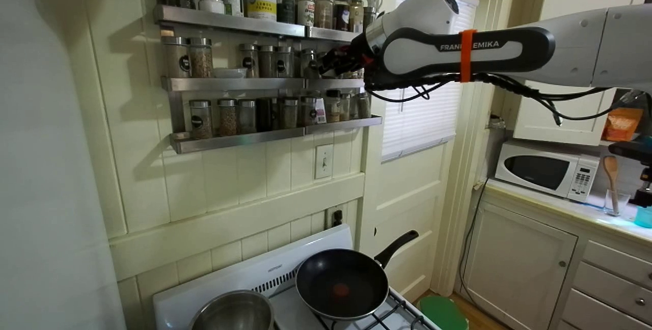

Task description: Put some of the contents jar on the pan

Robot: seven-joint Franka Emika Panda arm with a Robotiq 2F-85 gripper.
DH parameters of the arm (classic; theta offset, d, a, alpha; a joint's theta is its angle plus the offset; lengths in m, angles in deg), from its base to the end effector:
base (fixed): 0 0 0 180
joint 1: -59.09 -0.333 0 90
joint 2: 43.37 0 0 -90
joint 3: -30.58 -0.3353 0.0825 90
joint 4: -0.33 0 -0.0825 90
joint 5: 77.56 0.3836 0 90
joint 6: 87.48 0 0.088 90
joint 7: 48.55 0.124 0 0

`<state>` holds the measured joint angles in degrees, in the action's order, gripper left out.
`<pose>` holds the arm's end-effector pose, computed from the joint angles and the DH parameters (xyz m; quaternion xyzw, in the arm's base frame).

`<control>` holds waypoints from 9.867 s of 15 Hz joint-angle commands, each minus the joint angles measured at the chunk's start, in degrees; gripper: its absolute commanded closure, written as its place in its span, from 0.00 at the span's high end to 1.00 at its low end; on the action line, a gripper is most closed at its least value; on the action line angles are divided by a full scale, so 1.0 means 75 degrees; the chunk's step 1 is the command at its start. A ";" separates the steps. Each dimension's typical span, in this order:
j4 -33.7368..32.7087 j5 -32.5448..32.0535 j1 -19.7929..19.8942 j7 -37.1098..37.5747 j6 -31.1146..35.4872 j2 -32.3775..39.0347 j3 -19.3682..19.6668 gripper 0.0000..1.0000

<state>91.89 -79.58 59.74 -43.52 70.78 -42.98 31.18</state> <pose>0.6198 -0.0122 0.7679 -0.8364 0.0357 -0.5470 0.0036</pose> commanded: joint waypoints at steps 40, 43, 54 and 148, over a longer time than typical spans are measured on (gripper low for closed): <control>0.0565 -0.0824 0.0054 -0.0091 -0.0860 -0.0956 -0.0043 0.23; 0.0665 -0.0699 0.0024 -0.0095 -0.1428 -0.1199 -0.0077 0.23; 0.3122 0.1239 -0.0689 -0.1171 -0.0392 -0.3025 0.0082 0.23; 0.3501 -0.2038 -0.0222 0.1853 -0.0856 -0.2261 -0.0729 0.23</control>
<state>113.01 -93.01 56.32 -29.44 53.89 -57.22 26.74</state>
